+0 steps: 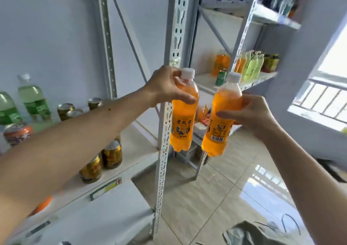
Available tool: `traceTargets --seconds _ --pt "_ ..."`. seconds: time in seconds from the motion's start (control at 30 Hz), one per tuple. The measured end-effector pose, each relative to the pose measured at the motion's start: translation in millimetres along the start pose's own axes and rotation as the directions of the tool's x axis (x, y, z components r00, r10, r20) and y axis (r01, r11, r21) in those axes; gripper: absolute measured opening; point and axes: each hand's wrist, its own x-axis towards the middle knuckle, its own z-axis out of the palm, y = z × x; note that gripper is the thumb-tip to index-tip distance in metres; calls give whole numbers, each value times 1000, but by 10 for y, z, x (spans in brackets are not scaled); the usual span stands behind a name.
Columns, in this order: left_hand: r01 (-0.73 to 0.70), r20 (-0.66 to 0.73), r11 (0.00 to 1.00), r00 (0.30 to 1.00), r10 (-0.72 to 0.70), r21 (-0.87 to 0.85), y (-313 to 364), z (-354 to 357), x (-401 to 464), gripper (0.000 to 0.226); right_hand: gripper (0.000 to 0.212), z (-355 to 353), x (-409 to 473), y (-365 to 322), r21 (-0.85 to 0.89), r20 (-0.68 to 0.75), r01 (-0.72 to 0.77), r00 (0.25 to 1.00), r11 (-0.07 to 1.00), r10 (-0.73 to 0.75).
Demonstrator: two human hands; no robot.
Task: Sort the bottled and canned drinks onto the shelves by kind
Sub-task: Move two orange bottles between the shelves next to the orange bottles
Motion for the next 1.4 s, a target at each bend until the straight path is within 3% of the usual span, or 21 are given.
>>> traceTargets --seconds 0.2,0.4,0.7,1.0,1.33,1.4 --pt "16 -11 999 1000 -17 -42 129 907 707 70 46 -682 456 624 -34 -29 -43 999 999 42" --pt "7 40 999 999 -5 -52 89 1523 1533 76 64 -1052 1074 1130 -3 -83 -98 992 995 97" --pt "10 30 1000 1000 -9 -17 -44 2288 2872 85 68 -1714 2044 1786 44 -180 -141 973 989 146" --pt "30 2 999 1000 -30 -25 -4 3068 4160 80 76 -2375 3318 2567 31 -151 -123 980 992 126" --pt "88 -128 996 988 -83 31 -93 3852 5635 86 46 -2924 4838 3229 28 -147 -125 981 992 128" --pt "90 -143 996 986 -86 23 -171 4006 5956 85 48 -2990 5163 3365 29 -151 -121 981 992 124"
